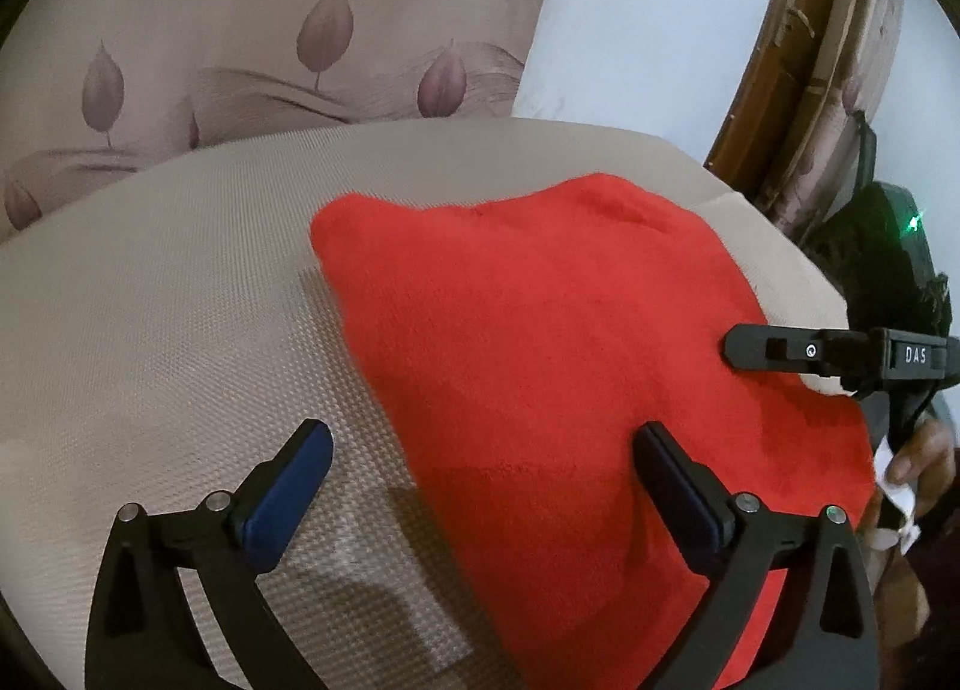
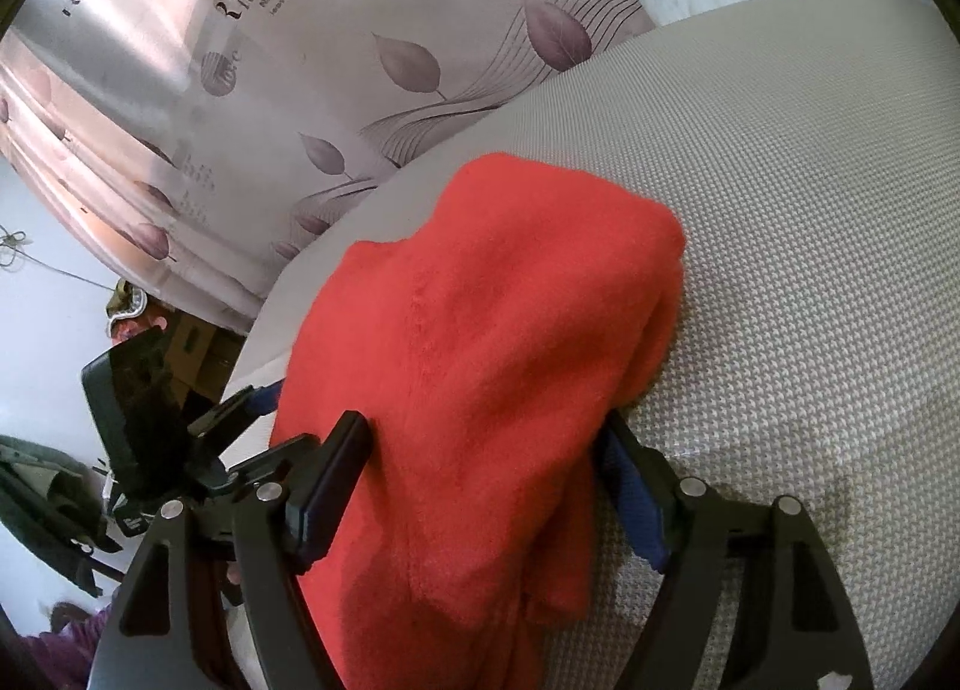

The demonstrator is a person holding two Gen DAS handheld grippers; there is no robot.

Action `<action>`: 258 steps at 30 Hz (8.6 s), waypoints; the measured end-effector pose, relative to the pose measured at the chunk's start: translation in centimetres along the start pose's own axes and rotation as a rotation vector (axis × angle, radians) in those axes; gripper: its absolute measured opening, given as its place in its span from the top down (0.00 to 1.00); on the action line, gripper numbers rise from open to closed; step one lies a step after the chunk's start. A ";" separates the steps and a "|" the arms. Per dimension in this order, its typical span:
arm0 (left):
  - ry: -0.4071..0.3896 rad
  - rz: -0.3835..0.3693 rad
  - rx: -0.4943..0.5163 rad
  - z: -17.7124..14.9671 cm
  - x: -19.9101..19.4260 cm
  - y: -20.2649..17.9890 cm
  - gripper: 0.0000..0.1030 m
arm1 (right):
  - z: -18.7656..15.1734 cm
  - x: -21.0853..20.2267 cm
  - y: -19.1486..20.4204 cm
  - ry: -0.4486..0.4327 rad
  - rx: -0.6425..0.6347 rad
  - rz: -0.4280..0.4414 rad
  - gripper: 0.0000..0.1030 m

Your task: Fold small clothes

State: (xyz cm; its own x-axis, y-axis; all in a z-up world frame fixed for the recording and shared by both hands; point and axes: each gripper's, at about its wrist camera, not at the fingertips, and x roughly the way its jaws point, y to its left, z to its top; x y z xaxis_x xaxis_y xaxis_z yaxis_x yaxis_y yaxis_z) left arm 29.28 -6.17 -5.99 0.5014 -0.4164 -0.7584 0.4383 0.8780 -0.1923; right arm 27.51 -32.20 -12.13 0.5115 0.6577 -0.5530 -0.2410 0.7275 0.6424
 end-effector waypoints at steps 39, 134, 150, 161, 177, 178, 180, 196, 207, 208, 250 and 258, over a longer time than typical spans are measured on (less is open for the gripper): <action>0.021 -0.116 -0.022 0.0 2.6 -0.1 0.00 | -0.4 0.4 1.1 -0.013 -0.063 0.010 0.04; 0.048 -0.054 0.018 0.2 3.3 -0.9 0.02 | -0.3 1.6 0.3 0.120 -0.020 0.076 0.63; 0.041 -0.040 0.022 -0.3 3.2 -1.0 0.03 | -0.4 2.1 0.8 0.109 -0.011 0.085 0.57; -0.003 -0.063 0.009 -1.0 1.7 -1.0 0.43 | -0.8 2.0 1.3 0.096 0.052 0.102 0.74; -0.012 -0.057 -0.064 -5.2 -5.1 1.4 0.54 | -3.9 1.6 6.3 0.100 0.066 0.235 0.76; -0.013 -0.054 -0.065 -5.7 -5.6 1.5 0.54 | -4.3 1.6 6.6 0.104 0.069 0.247 0.76; -0.013 -0.043 -0.068 -6.7 -6.7 1.8 0.54 | -5.1 1.7 7.4 0.110 0.065 0.261 0.76; -0.047 -0.006 -0.133 -12.9 -11.2 3.7 0.54 | -10.2 2.3 10.7 0.161 0.057 0.308 0.76; -0.093 0.075 -0.108 -14.8 -11.1 2.4 0.54 | -11.1 2.8 10.2 0.166 -0.028 0.196 0.70; -0.101 0.086 -0.106 -15.0 -11.1 2.3 0.54 | -11.2 2.9 10.6 0.165 -0.072 0.152 0.67; -0.575 0.691 -0.111 -15.6 -23.0 -4.9 0.00 | -17.4 -9.3 20.4 -0.227 -0.415 -0.129 0.18; -0.544 0.613 -0.090 -15.0 -23.0 -5.9 0.00 | -17.3 -9.4 20.8 -0.248 -0.413 -0.154 0.17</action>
State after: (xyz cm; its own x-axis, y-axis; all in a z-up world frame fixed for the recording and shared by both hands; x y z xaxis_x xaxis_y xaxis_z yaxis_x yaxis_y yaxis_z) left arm 4.03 1.79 3.26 0.9336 0.1072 -0.3420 -0.0807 0.9926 0.0908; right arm 3.39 -19.87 -2.75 0.7351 0.5069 -0.4501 -0.4279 0.8619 0.2720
